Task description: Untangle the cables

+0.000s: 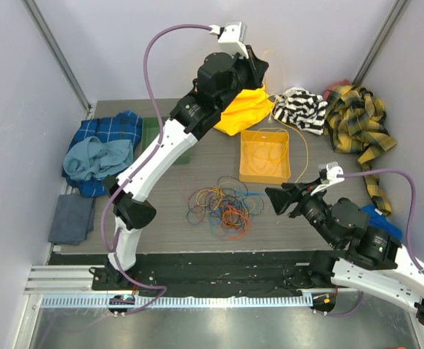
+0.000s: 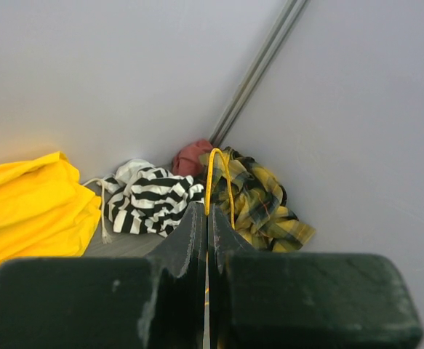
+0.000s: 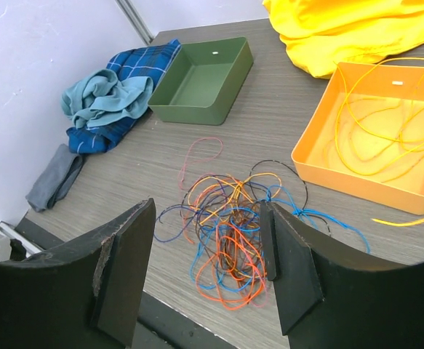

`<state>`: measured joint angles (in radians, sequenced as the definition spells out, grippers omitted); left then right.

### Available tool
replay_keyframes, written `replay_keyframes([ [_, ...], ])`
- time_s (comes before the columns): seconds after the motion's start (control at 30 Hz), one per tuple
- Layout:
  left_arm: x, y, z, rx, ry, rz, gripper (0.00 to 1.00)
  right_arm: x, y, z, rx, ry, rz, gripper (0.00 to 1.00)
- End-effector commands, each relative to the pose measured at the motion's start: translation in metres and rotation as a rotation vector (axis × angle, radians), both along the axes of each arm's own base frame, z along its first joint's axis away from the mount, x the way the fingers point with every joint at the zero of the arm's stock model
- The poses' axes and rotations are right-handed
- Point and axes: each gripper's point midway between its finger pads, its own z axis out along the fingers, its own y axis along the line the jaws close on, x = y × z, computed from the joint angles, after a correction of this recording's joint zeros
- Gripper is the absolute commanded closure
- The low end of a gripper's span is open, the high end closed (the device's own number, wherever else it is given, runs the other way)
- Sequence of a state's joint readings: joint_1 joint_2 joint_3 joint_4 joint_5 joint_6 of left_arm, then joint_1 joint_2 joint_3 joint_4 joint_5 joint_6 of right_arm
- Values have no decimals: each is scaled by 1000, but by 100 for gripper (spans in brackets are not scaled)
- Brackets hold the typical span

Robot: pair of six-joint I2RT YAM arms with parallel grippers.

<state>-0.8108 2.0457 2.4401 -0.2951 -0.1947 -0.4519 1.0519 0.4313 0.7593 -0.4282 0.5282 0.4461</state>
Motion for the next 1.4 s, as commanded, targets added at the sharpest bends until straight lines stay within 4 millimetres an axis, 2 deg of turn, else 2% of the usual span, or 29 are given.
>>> replay_keyframes([
  [0.0, -4, 11, 44, -71, -106, 19, 100, 0, -9, 19, 25, -42, -24, 33],
  [0.3, 12, -3, 11, -33, -69, 23, 100, -2, -19, 22, 40, -52, -41, 33],
  [0.73, 33, -6, -15, -15, -39, 38, 100, -1, -23, 19, 22, -52, -55, 33],
  [0.9, 40, -12, -49, 30, 5, 42, 100, -2, -24, 17, 19, -50, -58, 33],
  [0.93, 44, -13, -68, 58, 33, 48, 100, -2, -25, 16, 19, -49, -60, 33],
  [1.17, 52, -19, -146, 161, 135, 56, 100, -2, -32, 12, 14, -45, -81, 33],
  [1.2, 52, -16, -148, 166, 140, 70, 100, -2, -32, 13, 14, -46, -80, 34],
  [1.23, 53, -14, -158, 183, 150, 79, 100, -2, -32, 13, 10, -46, -81, 33],
  [1.33, 53, -8, -161, 196, 144, 91, 100, -2, -33, 12, 6, -45, -87, 33],
  [1.37, 53, -7, -167, 212, 151, 90, 100, -1, -33, 11, 3, -44, -90, 33],
])
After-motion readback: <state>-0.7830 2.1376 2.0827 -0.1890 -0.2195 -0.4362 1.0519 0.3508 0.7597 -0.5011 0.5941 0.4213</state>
